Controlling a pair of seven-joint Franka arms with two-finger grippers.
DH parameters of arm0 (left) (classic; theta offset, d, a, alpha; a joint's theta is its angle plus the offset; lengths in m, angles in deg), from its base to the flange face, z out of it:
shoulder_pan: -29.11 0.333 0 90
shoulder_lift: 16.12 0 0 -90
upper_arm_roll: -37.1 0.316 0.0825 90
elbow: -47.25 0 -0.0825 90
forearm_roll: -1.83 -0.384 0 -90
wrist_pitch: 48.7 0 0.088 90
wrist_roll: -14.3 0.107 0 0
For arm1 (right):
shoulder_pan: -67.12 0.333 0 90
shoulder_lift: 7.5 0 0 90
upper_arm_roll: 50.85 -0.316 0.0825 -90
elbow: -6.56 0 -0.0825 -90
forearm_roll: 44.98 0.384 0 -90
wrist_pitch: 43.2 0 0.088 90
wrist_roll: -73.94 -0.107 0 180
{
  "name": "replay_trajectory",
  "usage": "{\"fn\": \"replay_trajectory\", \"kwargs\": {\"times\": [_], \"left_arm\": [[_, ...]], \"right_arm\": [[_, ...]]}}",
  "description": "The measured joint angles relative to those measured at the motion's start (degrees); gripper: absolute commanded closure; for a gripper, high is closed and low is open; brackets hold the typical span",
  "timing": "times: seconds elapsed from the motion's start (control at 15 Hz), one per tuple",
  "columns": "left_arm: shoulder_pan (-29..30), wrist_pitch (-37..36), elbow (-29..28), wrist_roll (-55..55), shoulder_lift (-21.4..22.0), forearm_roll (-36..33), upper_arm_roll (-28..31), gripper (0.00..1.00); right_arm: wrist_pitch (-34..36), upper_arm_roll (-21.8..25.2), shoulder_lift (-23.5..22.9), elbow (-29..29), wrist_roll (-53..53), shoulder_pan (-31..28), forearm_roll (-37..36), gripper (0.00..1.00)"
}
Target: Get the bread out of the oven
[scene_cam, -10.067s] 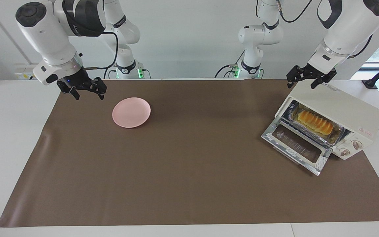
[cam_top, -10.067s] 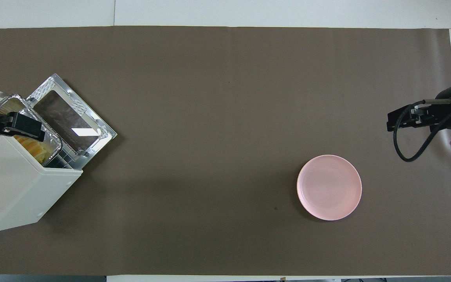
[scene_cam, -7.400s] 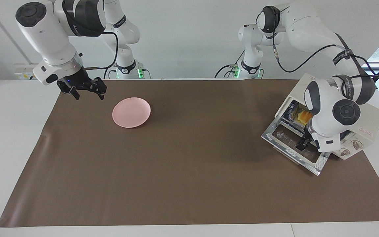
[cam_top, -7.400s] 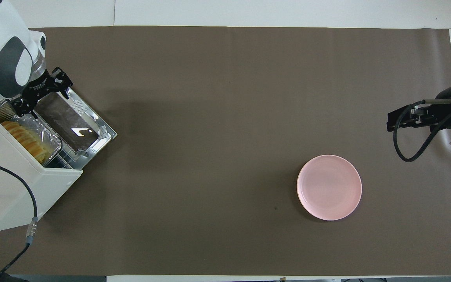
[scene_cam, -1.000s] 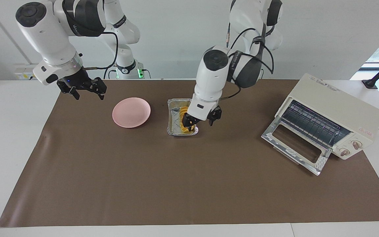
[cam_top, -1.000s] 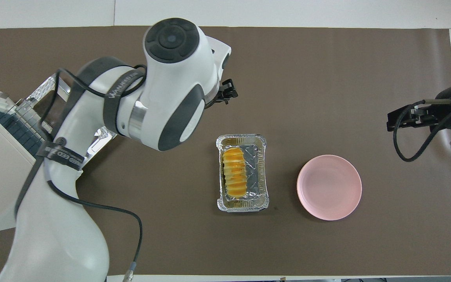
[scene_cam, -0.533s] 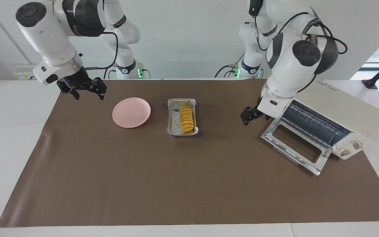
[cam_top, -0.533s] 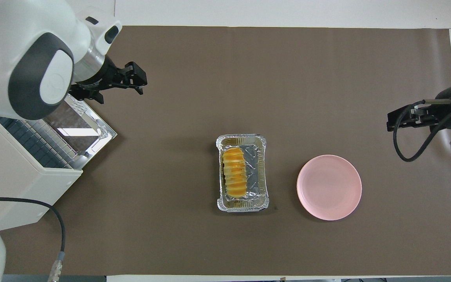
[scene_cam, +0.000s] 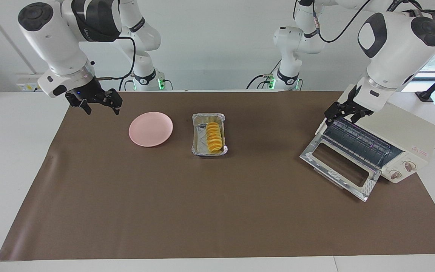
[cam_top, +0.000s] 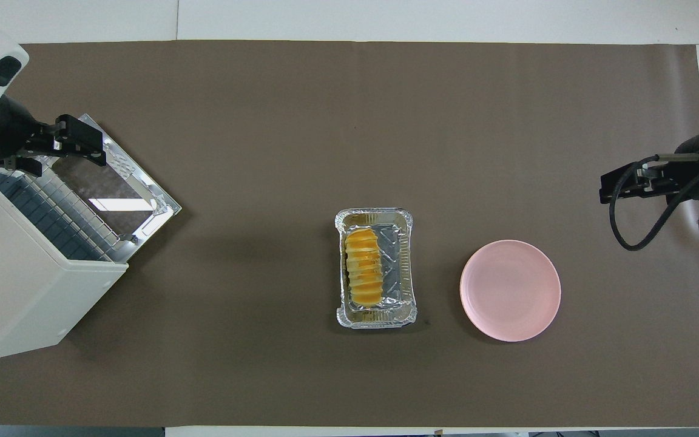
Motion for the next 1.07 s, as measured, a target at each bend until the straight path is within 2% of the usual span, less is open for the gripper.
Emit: {"fn": "replay_trajectory", "kwargs": {"times": [0.33, 0.53, 0.73, 1.07], "left_arm": [[8.69, -4.67, -2.75, 2.52, 4.31, 0.00, -7.74, 0.00], [11.39, -5.96, -6.24, 2.83, 7.67, -0.20, -12.97, 0.00], [11.54, -5.90, -9.82, 2.98, 10.22, -0.35, -14.36, 0.00], [12.57, -4.55, -10.57, 7.09, 10.56, -0.64, -14.19, 0.00]], "right_arm": [[0.00, 0.00, 0.00, 0.00, 0.00, 0.00, 0.00, 0.00], [0.00, 0.00, 0.00, 0.00, 0.00, 0.00, 0.00, 0.00], [0.00, 0.00, 0.00, 0.00, 0.00, 0.00, 0.00, 0.00], [0.20, -0.01, 0.00, 0.00, 0.03, 0.00, 0.00, 0.00]]}}
